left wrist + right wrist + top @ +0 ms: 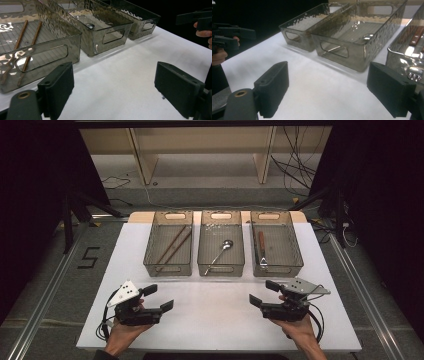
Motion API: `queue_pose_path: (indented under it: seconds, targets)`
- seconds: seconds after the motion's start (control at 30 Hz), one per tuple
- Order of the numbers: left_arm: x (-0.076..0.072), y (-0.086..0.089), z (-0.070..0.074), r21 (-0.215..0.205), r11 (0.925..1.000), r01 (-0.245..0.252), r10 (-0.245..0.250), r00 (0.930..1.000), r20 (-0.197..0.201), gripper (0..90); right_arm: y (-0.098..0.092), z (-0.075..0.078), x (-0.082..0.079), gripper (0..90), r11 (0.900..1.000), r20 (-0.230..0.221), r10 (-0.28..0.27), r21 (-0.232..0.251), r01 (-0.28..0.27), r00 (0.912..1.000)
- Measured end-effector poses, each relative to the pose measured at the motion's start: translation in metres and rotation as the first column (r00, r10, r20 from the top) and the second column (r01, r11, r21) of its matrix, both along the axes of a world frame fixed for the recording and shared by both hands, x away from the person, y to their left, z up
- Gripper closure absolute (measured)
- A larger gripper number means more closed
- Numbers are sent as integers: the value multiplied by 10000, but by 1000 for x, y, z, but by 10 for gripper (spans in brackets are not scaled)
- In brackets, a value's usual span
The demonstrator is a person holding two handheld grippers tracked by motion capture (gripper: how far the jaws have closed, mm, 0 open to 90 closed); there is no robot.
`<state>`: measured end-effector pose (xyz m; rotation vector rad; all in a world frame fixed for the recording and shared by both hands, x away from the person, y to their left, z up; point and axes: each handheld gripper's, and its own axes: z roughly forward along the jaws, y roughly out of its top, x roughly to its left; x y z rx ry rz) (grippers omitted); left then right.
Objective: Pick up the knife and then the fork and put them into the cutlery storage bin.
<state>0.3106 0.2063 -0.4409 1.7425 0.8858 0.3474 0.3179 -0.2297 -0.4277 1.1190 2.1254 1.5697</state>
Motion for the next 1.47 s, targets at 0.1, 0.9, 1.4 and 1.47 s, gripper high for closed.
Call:
queue_pose_path:
  seconds: [0.1, 0.9, 1.4, 1.47]
  targets:
    - [0, 0, 0, -21, 10000, 28, -28, 10000, 22, 156, -3, -4, -4, 179, 9999, -8, -98, 42, 98, 10000]
    - [-2, -2, -1, -95, 9998, 160, -161, 9998, -115, 156, -11, -14, -18, 159, 9983, 230, -554, -181, 558, 9982]
    - [-1, -2, -1, -47, 9999, 156, -156, 9998, -91, 157, -12, -14, -17, 160, 9982, 258, -574, -183, 578, 9980]
    - [-1, -2, -1, -42, 9999, 150, -150, 9998, -95, 156, -12, -15, -17, 159, 9982, 266, -571, -189, 576, 9980]
